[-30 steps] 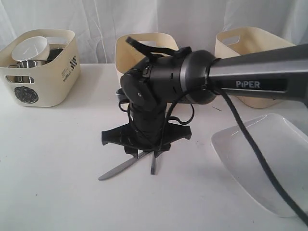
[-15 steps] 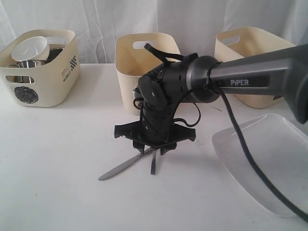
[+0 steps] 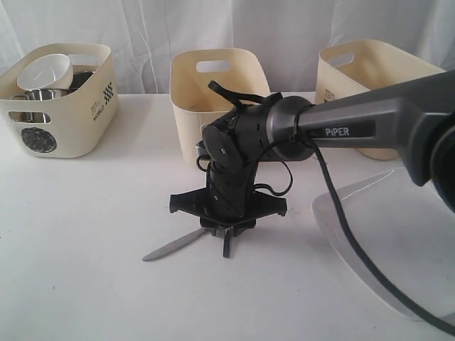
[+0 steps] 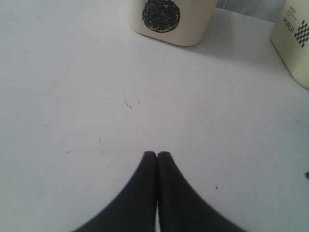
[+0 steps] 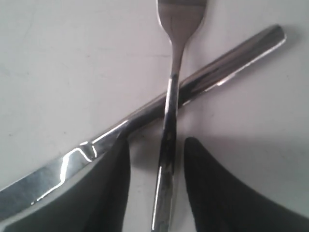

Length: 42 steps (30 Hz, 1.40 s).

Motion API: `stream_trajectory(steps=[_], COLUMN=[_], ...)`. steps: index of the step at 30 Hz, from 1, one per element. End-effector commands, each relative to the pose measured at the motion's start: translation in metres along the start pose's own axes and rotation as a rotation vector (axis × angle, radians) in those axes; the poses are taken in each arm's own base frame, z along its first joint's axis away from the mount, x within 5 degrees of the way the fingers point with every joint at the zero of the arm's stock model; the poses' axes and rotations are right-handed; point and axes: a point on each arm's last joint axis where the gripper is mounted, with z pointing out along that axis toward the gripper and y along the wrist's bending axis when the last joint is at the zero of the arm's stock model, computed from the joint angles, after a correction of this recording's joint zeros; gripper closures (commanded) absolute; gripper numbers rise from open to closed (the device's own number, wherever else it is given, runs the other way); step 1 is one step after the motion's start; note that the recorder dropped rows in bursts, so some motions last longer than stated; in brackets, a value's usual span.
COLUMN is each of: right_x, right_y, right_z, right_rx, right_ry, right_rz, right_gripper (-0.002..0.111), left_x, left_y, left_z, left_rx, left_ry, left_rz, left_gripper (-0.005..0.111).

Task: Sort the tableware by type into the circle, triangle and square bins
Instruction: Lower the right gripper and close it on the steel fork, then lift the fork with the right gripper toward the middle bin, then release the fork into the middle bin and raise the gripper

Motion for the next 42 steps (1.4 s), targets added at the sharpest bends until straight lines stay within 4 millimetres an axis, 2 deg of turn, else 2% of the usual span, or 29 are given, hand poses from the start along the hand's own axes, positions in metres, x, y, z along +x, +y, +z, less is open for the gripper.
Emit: stream_trajectory(steps=[1, 5, 7, 11, 14, 16, 21, 23, 26, 29, 32, 35, 42], right_x=[0.000, 0.002, 0.003, 0.002, 0.001, -0.001, -0.006, -0.009, -0.035, -0.062, -0.087, -0.107, -0.126], right_y=[-0.002, -0.003, -0.003, -0.003, -0.002, 0.000, 0.004, 0.003, 0.003, -0.003, -0.013, -0.022, -0.015], right_z=[0.016, 0.024, 0.025, 0.024, 0.016, -0.002, -0.092, -0.130, -0.186, -0.208, -0.204, -0.187, -0.131], right_rx=[0.010, 0.021, 0.023, 0.021, 0.013, -0.027, -0.174, -0.242, -0.403, -0.489, -0.525, -0.533, -0.513], right_ry=[0.009, 0.025, 0.027, 0.026, 0.020, -0.002, -0.124, -0.237, -0.546, -0.758, -0.888, -0.980, -1.079], right_rz=[-0.009, -0.010, -0.011, -0.010, -0.007, -0.050, -0.217, -0.238, -0.200, -0.142, -0.080, -0.044, -0.102], right_gripper=[0.073, 0.074, 0.082, 0.108, 0.108, 0.108, 0.108, 0.108, 0.108, 0.108, 0.108, 0.108, 0.108], left_x=[0.001, 0.001, 0.001, 0.001, 0.001, 0.001, 0.001, 0.001, 0.001, 0.001, 0.001, 0.001, 0.001], left_y=[0.000, 0.000, 0.000, 0.000, 0.000, 0.000, 0.000, 0.000, 0.000, 0.000, 0.000, 0.000, 0.000], left_z=[0.000, 0.000, 0.000, 0.000, 0.000, 0.000, 0.000, 0.000, 0.000, 0.000, 0.000, 0.000, 0.000], left_rx=[0.009, 0.009, 0.009, 0.009, 0.009, 0.009, 0.009, 0.007, 0.007, 0.007, 0.007, 0.007, 0.007], left_ry=[-0.003, -0.003, -0.003, -0.003, -0.003, -0.003, -0.003, -0.004, -0.004, -0.004, -0.004, -0.004, -0.004], left_rz=[-0.005, -0.005, -0.005, -0.005, -0.005, -0.005, -0.005, -0.003, -0.003, -0.003, -0.003, -0.003, -0.003], left_gripper=[0.107, 0.107, 0.107, 0.107, 0.107, 0.107, 0.107, 0.107, 0.107, 0.107, 0.107, 0.107, 0.107])
